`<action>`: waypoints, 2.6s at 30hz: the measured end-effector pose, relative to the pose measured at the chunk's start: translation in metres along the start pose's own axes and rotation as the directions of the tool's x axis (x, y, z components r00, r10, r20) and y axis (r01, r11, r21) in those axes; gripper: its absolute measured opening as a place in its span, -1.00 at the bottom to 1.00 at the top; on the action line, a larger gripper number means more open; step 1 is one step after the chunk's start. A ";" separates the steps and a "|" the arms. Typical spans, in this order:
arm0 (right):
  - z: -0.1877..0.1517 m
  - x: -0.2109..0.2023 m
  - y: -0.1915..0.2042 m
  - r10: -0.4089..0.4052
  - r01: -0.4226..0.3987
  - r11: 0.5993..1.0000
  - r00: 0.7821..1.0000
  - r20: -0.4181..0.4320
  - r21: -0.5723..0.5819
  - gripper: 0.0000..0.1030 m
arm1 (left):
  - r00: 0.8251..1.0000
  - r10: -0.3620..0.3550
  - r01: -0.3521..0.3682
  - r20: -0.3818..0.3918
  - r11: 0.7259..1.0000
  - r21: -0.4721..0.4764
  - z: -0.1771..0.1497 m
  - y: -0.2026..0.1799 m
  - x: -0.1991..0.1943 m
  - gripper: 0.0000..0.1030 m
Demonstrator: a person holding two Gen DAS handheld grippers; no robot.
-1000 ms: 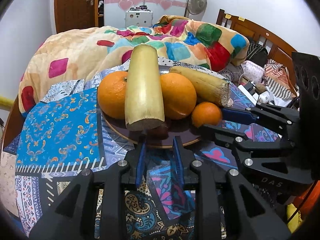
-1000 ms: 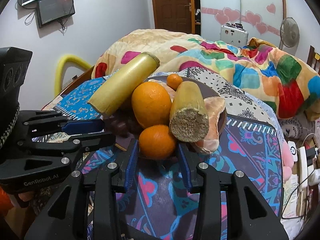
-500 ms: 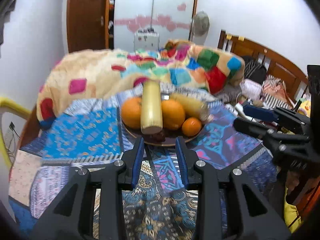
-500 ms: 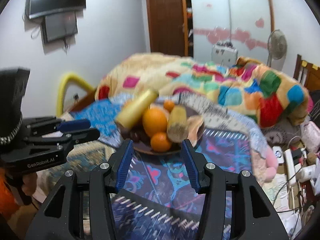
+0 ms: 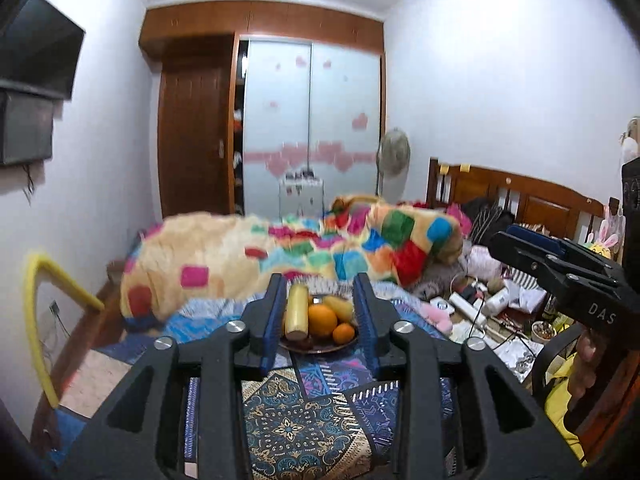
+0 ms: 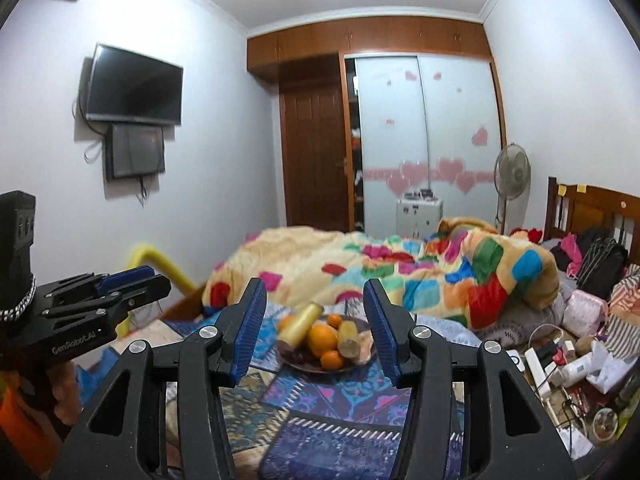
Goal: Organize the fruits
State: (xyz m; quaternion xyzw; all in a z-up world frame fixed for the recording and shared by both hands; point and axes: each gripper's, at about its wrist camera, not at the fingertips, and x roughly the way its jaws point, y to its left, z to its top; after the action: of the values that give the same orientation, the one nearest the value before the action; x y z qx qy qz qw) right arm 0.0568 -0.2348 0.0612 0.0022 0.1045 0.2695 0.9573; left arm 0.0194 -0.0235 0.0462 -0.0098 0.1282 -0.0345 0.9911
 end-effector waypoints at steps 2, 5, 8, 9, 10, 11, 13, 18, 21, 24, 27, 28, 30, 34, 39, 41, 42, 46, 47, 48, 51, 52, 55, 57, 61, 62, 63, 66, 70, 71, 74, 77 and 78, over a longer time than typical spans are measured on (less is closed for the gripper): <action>0.000 -0.009 0.005 -0.005 0.005 1.000 1.000 0.025 0.003 0.02 | 0.999 0.015 -0.015 0.035 1.000 0.001 0.001 -0.004 -0.018 -0.01; 0.000 -0.024 0.015 -0.035 0.036 0.999 0.997 0.066 -0.005 0.23 | 0.998 0.028 -0.028 0.064 1.000 0.000 0.002 -0.006 -0.036 0.20; -0.001 -0.033 0.019 -0.052 0.053 0.999 0.995 0.089 -0.005 0.45 | 0.997 0.033 -0.034 0.073 0.999 0.000 0.000 -0.006 -0.048 0.34; -0.001 -0.036 0.020 -0.057 0.057 0.998 0.994 0.096 -0.003 0.55 | 0.996 0.037 -0.037 0.077 0.999 0.000 -0.001 -0.006 -0.050 0.36; -0.002 -0.039 0.020 -0.064 0.065 0.998 0.992 0.105 0.000 0.58 | 0.996 0.041 -0.041 0.079 0.999 0.001 -0.002 -0.007 -0.053 0.39; -0.002 -0.040 0.021 -0.071 0.071 0.997 0.991 0.111 0.000 0.63 | 0.996 0.045 -0.046 0.080 0.999 0.005 -0.003 -0.007 -0.055 0.41; -0.003 -0.043 0.022 -0.094 0.095 0.996 0.988 0.123 -0.003 0.69 | 0.995 0.056 -0.058 0.084 0.998 0.013 -0.006 -0.009 -0.057 0.61; -0.008 -0.048 0.025 -0.116 0.118 0.993 0.984 0.135 -0.006 0.98 | 0.992 0.072 -0.074 0.106 0.997 0.015 -0.012 -0.011 -0.067 0.82; -0.011 -0.052 0.027 -0.128 0.130 0.991 0.981 0.143 -0.005 0.99 | 0.989 0.085 -0.087 0.120 0.996 0.013 -0.015 -0.012 -0.071 0.90; -0.013 -0.051 0.028 -0.128 0.130 0.991 0.982 0.137 -0.008 0.99 | 0.988 0.091 -0.094 0.128 0.995 0.017 -0.016 -0.014 -0.073 0.94; -0.017 -0.053 0.031 -0.128 0.130 0.991 0.983 0.134 -0.010 0.99 | 0.988 0.089 -0.092 0.127 0.996 0.016 -0.017 -0.015 -0.075 0.95; -0.017 -0.054 0.030 -0.127 0.129 0.992 0.983 0.134 -0.010 0.99 | 0.988 0.088 -0.091 0.126 0.996 0.014 -0.017 -0.015 -0.075 0.95; -0.017 -0.054 0.031 -0.125 0.128 0.992 0.983 0.132 -0.009 1.00 | 0.988 0.087 -0.089 0.125 0.996 0.011 -0.018 -0.015 -0.075 0.96; -0.017 -0.054 0.029 -0.124 0.126 0.992 0.983 0.132 -0.003 1.00 | 0.989 0.085 -0.087 0.125 0.996 0.007 -0.017 -0.014 -0.074 0.97; -0.018 -0.054 0.031 -0.122 0.124 0.992 0.984 0.129 -0.003 1.00 | 0.990 0.079 -0.079 0.118 0.997 -0.006 -0.017 -0.011 -0.069 0.98; -0.018 -0.054 0.031 -0.122 0.124 0.992 0.984 0.129 -0.003 1.00 | 0.990 0.077 -0.076 0.115 0.997 -0.011 -0.017 -0.011 -0.067 0.98; -0.018 -0.054 0.031 -0.122 0.123 0.992 0.984 0.129 -0.003 1.00 | 0.991 0.076 -0.075 0.114 0.997 -0.012 -0.016 -0.011 -0.066 0.98; -0.018 -0.053 0.031 -0.121 0.122 0.992 0.984 0.129 -0.001 1.00 | 0.991 0.075 -0.074 0.114 0.997 -0.012 -0.017 -0.010 -0.065 0.98; -0.018 -0.054 0.031 -0.121 0.122 0.993 0.984 0.130 0.000 1.00 | 0.991 0.075 -0.074 0.114 0.997 -0.011 -0.017 -0.010 -0.065 0.98; -0.018 -0.054 0.031 -0.121 0.122 0.993 0.984 0.129 0.001 1.00 | 0.991 0.074 -0.074 0.113 0.997 -0.011 -0.017 -0.010 -0.065 0.99; -0.018 -0.053 0.031 -0.121 0.122 0.992 0.984 0.128 -0.001 1.00 | 0.991 0.071 -0.070 0.111 0.998 -0.010 -0.016 -0.011 -0.063 0.99; -0.018 -0.053 0.031 -0.122 0.123 0.992 0.984 0.129 -0.001 1.00 | 0.992 0.069 -0.068 0.110 0.998 -0.010 -0.016 -0.012 -0.062 0.99; -0.017 -0.053 0.032 -0.122 0.123 0.992 0.984 0.130 0.000 1.00 | 0.992 0.064 -0.064 0.111 0.998 -0.007 -0.016 -0.013 -0.061 0.99; -0.017 -0.053 0.032 -0.122 0.123 0.992 0.984 0.130 -0.001 1.00 | 0.992 0.061 -0.061 0.112 0.998 -0.004 -0.015 -0.014 -0.060 0.99; -0.016 -0.053 0.032 -0.123 0.124 0.992 0.984 0.131 -0.001 1.00 | 0.992 0.056 -0.056 0.111 0.998 -0.003 -0.015 -0.014 -0.058 0.99; -0.016 -0.053 0.032 -0.124 0.125 0.992 0.984 0.131 -0.001 1.00 | 0.992 0.053 -0.053 0.110 0.999 -0.004 -0.015 -0.014 -0.058 0.99; -0.016 -0.053 0.032 -0.124 0.125 0.992 0.984 0.131 0.000 1.00 | 0.993 0.051 -0.051 0.109 0.999 -0.003 -0.015 -0.014 -0.057 0.99; -0.016 -0.053 0.033 -0.124 0.125 0.992 0.984 0.131 0.001 1.00 | 0.994 0.040 -0.040 0.104 0.999 -0.002 -0.017 -0.013 -0.057 0.99; -0.016 -0.053 0.032 -0.124 0.126 0.992 0.983 0.132 -0.001 1.00 | 0.994 0.040 -0.040 0.105 0.999 -0.004 -0.017 -0.012 -0.057 0.99; -0.016 -0.053 0.032 -0.123 0.125 0.992 0.984 0.131 -0.001 1.00 | 0.994 0.038 -0.038 0.104 0.999 -0.005 -0.017 -0.012 -0.057 0.99; -0.016 -0.053 0.032 -0.125 0.126 0.992 0.983 0.131 -0.002 1.00 | 0.995 0.031 -0.030 0.100 0.999 -0.010 -0.018 -0.011 -0.057 0.99; -0.016 -0.053 0.033 -0.125 0.127 0.992 0.983 0.132 -0.002 1.00 | 0.994 0.033 -0.032 0.100 0.999 -0.013 -0.017 -0.011 -0.057 0.99; -0.016 -0.053 0.033 -0.125 0.126 0.992 0.984 0.131 -0.001 1.00 | 0.994 0.034 -0.032 0.099 0.999 -0.014 -0.017 -0.010 -0.057 0.99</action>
State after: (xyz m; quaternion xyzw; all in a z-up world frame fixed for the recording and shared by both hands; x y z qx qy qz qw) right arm -0.0072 -0.2350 0.0585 0.0088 0.0401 0.2086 0.9771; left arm -0.0404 -0.0301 0.0447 -0.0157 0.0790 -0.0168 0.9966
